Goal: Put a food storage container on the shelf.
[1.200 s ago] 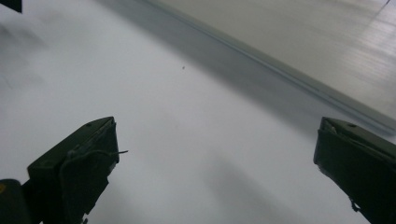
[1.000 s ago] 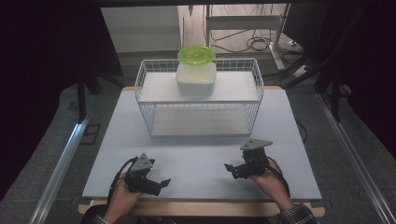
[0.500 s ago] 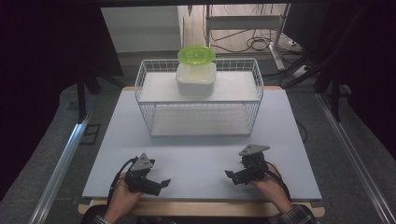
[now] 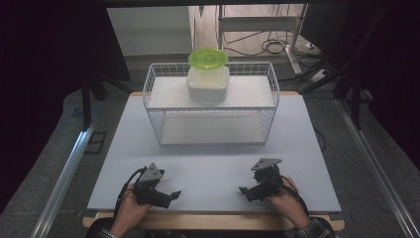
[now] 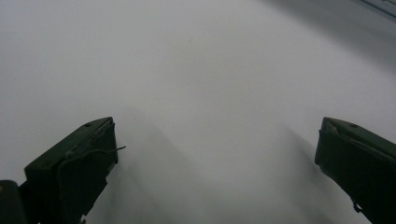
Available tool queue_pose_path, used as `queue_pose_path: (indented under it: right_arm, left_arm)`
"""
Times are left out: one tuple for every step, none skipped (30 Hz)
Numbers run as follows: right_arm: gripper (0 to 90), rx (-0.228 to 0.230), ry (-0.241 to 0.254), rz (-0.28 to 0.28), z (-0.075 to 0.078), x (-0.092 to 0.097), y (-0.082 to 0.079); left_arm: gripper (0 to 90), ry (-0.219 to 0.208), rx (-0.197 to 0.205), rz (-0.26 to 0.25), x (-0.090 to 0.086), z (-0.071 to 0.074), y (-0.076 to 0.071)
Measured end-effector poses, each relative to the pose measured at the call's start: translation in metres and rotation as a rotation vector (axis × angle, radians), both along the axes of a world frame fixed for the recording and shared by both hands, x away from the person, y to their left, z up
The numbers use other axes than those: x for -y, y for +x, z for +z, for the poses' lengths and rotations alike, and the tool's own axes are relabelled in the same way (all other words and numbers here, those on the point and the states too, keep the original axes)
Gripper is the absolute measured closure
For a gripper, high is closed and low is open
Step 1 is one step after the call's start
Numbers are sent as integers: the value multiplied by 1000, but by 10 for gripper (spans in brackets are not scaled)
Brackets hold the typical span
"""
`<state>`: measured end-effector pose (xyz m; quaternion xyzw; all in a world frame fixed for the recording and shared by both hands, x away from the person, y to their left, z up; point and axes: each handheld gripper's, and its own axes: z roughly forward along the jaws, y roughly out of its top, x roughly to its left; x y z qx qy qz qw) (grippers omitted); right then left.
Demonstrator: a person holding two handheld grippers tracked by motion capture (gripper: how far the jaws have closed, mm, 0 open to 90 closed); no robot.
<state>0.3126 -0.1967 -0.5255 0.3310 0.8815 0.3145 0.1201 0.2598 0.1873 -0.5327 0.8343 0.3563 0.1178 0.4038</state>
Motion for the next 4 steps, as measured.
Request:
queue_pose_path:
  right_arm:
    - [0, 0, -3, 1, 0, 0, 0]
    - [0, 1, -5, 2, 0, 0, 0]
    - [0, 1, -5, 3, 0, -1, 0]
    - [0, 3, -4, 3, 0, 0, 0]
  left_arm:
    - [14, 0, 0, 1, 0, 0, 0]
    - [14, -1, 0, 1, 0, 0, 0]
    - [14, -2, 1, 2, 0, 0, 0]
    - [14, -2, 0, 2, 0, 0, 1]
